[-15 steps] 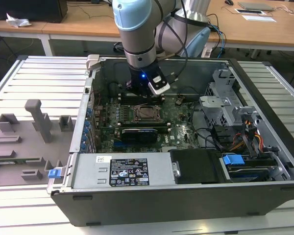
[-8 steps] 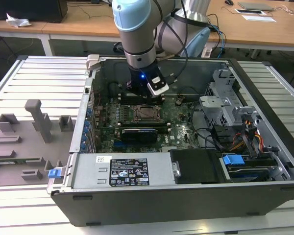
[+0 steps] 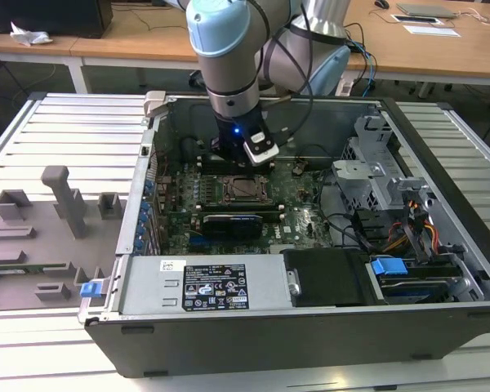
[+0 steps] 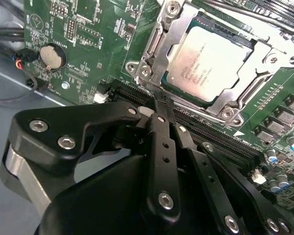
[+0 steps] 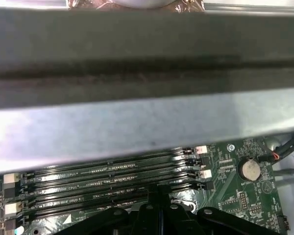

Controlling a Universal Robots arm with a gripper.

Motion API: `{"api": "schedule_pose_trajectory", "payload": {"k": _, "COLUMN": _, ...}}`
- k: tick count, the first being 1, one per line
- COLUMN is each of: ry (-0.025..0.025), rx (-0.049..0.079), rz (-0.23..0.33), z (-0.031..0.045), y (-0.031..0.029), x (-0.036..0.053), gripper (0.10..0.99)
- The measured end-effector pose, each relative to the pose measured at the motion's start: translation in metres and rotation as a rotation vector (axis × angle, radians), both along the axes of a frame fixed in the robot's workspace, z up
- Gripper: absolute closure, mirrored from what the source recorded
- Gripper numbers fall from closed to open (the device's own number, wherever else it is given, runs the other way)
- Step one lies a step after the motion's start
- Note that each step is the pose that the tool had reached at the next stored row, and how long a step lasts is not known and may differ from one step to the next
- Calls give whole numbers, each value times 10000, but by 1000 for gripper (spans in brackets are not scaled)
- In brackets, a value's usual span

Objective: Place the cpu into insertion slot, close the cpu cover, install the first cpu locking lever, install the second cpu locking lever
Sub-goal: 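Install the first cpu locking lever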

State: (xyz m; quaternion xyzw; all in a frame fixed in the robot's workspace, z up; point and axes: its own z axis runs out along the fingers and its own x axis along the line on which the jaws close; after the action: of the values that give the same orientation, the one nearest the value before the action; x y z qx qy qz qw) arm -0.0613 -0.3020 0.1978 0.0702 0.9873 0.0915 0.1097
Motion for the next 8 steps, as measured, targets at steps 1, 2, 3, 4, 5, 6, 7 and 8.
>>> {"api": "schedule_pose_trajectory", "payload": {"k": 1, "ry": -2, "rx": 8, "rz": -73, "z": -14, "y": 1, "x": 1, "gripper": 980}}
{"api": "schedule_pose_trajectory", "payload": {"k": 2, "ry": -2, "rx": 8, "rz": -99, "z": -18, "y": 1, "x": 1, "gripper": 980}}
{"api": "schedule_pose_trajectory", "payload": {"k": 3, "ry": -1, "rx": 9, "rz": -104, "z": -19, "y": 0, "x": 0, "gripper": 980}}
{"api": "schedule_pose_trajectory", "payload": {"k": 4, "ry": 1, "rx": 10, "rz": -106, "z": -20, "y": 0, "x": 0, "gripper": 980}}
{"api": "schedule_pose_trajectory", "payload": {"k": 5, "ry": 1, "rx": 11, "rz": -107, "z": -21, "y": 1, "x": 0, "gripper": 980}}
{"api": "schedule_pose_trajectory", "payload": {"k": 6, "ry": -1, "rx": 14, "rz": -107, "z": -22, "y": 1, "x": 1, "gripper": 980}}
{"api": "schedule_pose_trajectory", "payload": {"k": 7, "ry": -1, "rx": 14, "rz": -108, "z": -22, "y": 1, "x": 1, "gripper": 980}}
{"api": "schedule_pose_trajectory", "payload": {"k": 8, "ry": -2, "rx": 15, "rz": -108, "z": -22, "y": 2, "x": 1, "gripper": 980}}
